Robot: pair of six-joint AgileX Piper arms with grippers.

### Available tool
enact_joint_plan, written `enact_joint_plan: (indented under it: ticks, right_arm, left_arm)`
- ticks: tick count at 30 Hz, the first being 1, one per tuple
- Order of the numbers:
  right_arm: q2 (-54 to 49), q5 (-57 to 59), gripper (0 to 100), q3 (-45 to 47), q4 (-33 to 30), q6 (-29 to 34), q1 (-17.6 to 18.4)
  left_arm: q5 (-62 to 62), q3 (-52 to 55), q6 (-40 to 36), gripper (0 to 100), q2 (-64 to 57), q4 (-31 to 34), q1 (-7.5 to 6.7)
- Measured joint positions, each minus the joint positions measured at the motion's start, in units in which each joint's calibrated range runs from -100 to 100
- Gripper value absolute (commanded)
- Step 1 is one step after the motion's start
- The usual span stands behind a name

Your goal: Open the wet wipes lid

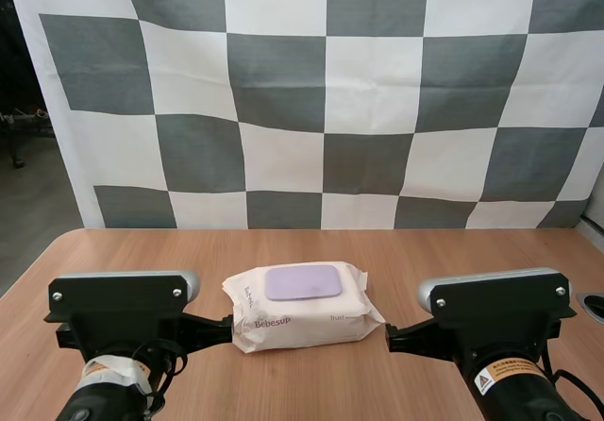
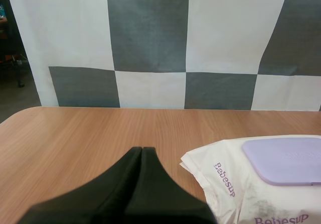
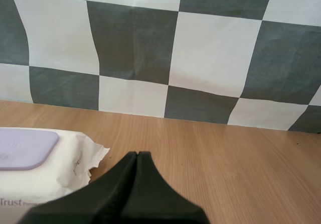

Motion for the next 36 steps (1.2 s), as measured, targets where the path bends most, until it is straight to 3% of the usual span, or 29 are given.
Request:
enact_joint_plan:
  ticks: [36]
  right_arm:
    - [0.00, 2.73, 0, 0.00, 0.47, 0.00, 0.00]
  left_arm:
    - [0.00, 0.00, 0.00, 0, 0.00, 0.00, 0.00]
